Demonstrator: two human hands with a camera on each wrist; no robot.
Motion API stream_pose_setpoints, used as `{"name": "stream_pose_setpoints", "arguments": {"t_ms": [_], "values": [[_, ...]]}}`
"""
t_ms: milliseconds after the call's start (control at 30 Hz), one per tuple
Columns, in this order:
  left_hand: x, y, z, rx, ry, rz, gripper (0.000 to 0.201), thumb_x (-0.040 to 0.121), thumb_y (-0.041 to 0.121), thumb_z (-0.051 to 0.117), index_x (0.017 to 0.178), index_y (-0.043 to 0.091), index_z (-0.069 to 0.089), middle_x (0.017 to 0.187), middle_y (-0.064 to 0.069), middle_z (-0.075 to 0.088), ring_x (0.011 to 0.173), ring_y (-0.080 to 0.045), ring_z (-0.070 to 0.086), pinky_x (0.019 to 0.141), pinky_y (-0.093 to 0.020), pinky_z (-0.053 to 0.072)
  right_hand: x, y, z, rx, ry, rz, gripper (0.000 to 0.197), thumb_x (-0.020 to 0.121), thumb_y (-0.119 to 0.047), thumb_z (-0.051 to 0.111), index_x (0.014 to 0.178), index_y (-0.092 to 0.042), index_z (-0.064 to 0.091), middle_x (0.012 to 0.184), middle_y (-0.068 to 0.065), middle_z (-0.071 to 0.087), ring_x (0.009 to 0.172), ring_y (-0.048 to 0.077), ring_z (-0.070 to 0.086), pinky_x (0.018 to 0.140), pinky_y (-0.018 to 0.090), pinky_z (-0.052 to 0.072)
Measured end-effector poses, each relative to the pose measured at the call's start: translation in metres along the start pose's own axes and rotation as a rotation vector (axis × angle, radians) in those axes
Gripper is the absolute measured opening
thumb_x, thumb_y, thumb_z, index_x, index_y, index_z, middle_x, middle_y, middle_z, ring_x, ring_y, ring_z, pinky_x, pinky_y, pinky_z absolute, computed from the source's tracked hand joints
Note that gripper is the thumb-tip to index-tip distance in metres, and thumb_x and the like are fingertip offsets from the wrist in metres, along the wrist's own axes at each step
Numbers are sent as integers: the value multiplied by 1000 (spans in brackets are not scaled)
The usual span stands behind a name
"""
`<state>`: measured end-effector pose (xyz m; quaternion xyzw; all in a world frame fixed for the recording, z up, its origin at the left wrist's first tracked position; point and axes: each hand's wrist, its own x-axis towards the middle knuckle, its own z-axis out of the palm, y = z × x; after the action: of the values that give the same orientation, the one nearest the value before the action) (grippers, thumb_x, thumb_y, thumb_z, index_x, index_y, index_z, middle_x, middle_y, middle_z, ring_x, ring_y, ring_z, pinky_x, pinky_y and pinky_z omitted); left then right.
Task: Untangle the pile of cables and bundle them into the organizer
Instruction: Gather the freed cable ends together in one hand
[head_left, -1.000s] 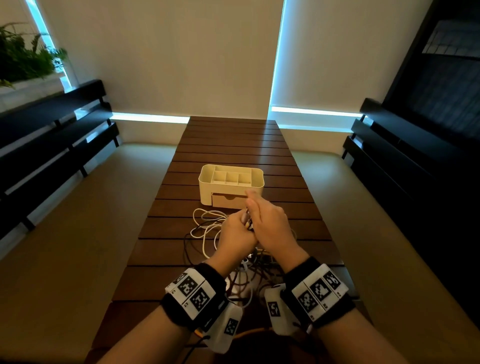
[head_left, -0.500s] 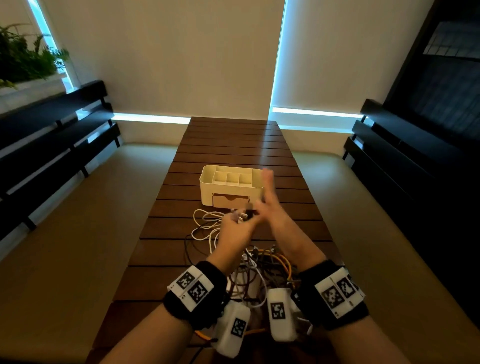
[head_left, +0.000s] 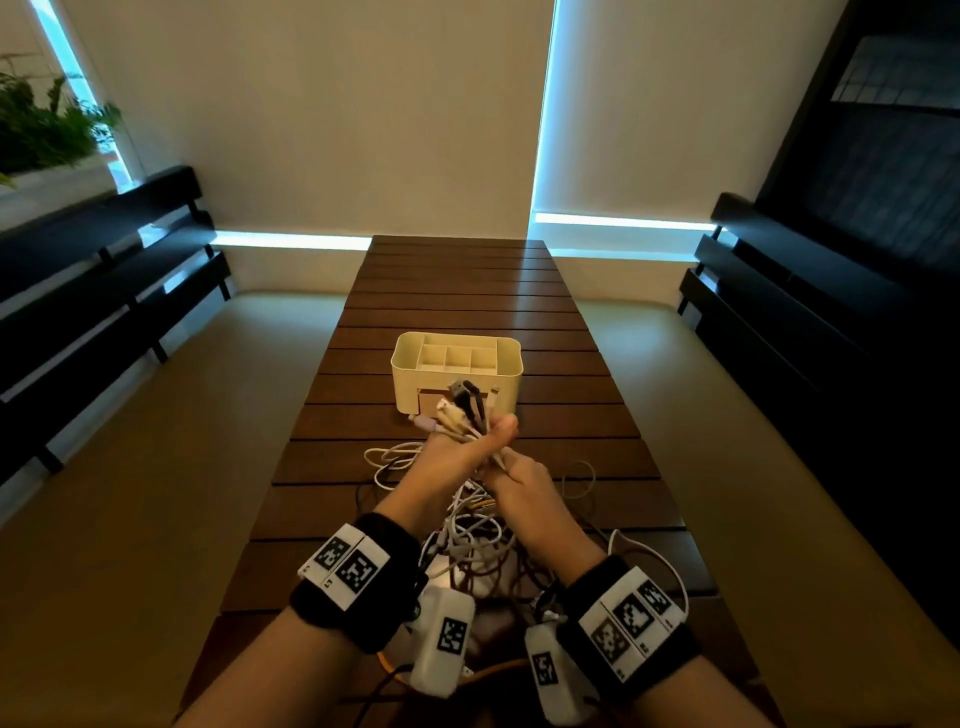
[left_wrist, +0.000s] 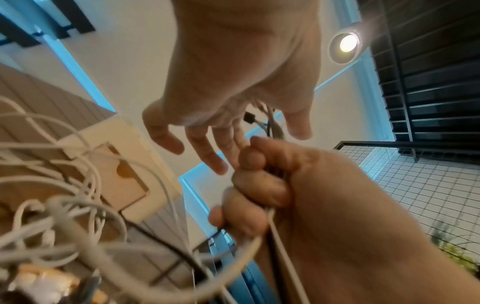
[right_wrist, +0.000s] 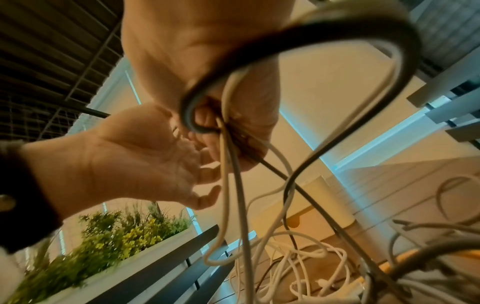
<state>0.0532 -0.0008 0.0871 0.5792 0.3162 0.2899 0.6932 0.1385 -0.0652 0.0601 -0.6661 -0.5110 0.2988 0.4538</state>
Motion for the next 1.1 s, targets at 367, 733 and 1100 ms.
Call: {"name": "stream_pose_setpoints", "arguments": {"t_ms": [367,733,1100], "values": [[-2,47,-16,-643,-6,89,60,100,46,23,50,16,35,47,3,43,41,-11,47,59,-27,48,8,-6,-35,236,-329,9,33,93,-43,42,85,-20,64,79,-2,64,74,12,60,73,24,48],[-6,113,-56,-672,43,427,69,100,49,16,40,21,36,38,10,27,32,-4,21,34,-17,21,18,4,-52,-286,-202,-110,19,92,-18,54,79,-31,58,78,-10,63,79,4,62,71,15,47],[-20,141,-77,-490,181,622,60,100,48,22,47,21,26,41,9,21,38,-7,14,37,-20,19,28,11,-60,-232,475,-147,16,92,-15,56,101,-12,69,86,1,68,79,11,61,71,23,44]]}}
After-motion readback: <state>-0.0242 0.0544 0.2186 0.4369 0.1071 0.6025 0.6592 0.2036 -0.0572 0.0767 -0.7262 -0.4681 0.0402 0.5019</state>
